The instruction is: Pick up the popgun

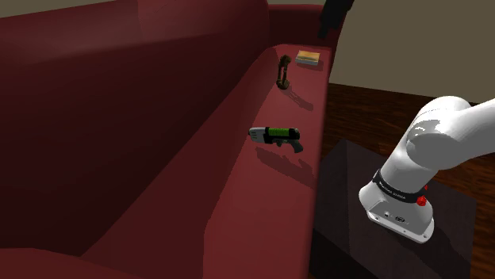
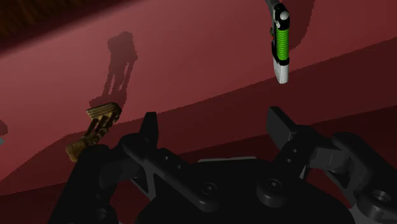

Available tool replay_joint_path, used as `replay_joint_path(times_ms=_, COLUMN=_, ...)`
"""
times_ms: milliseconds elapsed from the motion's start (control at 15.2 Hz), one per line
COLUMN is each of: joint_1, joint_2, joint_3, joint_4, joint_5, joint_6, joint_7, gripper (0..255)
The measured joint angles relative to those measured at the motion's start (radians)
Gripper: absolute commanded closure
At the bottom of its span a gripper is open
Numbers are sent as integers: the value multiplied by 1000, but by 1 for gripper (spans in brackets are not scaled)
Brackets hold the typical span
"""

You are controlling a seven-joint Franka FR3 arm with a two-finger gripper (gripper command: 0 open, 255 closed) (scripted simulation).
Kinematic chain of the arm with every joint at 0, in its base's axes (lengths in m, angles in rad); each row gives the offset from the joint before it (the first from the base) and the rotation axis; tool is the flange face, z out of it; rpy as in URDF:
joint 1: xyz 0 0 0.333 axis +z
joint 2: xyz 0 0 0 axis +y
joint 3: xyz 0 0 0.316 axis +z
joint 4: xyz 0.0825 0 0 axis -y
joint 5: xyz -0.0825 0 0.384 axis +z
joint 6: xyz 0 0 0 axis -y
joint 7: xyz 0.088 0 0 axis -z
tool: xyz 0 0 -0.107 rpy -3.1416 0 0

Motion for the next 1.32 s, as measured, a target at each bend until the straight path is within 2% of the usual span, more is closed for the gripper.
replay_joint_path(times_ms=198, joint_1=8, joint_2=11, joint_3=5, joint_4=-23, joint_5=6, joint_6=27, joint_7=-4, gripper=0)
replay_joint_path(times_ms=528, joint_1=47, joint_2=34, joint_3=37, joint_4=-138, joint_5=38, joint_6=139, joint_7=-9, gripper=0)
replay_joint_path(times_ms=1320, joint_1=153, joint_2=223, joint_3=147, joint_4=-335, joint_5=125, joint_6=463, joint_7=-12, gripper=0)
